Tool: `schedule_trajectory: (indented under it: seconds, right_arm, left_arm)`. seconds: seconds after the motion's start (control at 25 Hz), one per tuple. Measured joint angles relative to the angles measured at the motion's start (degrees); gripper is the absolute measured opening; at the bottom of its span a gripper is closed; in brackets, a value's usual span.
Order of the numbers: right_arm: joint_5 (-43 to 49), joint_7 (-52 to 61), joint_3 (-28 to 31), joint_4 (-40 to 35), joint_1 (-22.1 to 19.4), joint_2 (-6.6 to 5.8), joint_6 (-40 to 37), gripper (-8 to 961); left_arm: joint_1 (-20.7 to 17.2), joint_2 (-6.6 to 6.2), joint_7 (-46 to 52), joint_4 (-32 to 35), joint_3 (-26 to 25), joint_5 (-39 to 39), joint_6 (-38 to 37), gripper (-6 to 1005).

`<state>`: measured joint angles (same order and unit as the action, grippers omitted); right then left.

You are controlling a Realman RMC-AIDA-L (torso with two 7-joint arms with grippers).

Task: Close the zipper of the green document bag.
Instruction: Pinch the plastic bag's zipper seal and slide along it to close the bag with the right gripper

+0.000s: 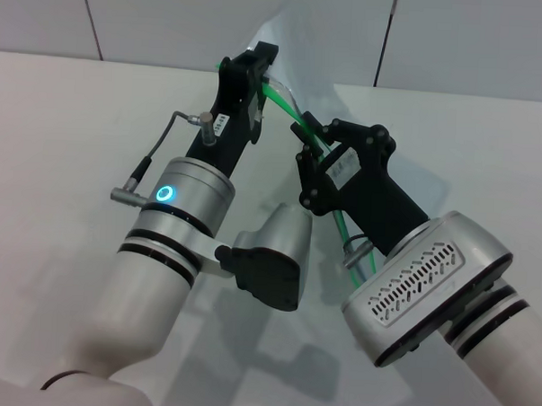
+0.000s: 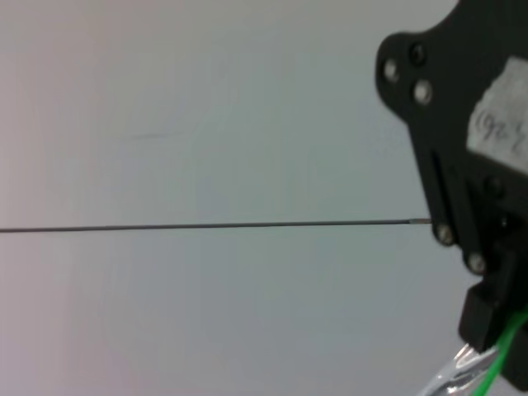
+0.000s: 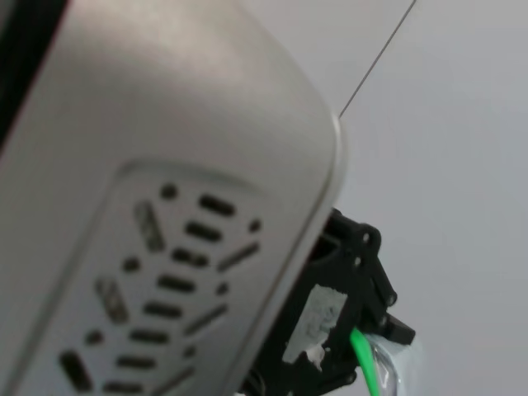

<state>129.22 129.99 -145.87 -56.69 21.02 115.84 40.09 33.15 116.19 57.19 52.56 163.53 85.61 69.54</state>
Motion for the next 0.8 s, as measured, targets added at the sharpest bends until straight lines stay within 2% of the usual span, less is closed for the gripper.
schedule_trajectory:
  seconds: [0.8]
  right_arm:
    - [-1.5,0.3,0.8,1.4,-0.3,0.00,0.3,80]
  left_arm:
    - [-0.3,-0.09,1.6,0.1,-0.2,0.1,3.0,94]
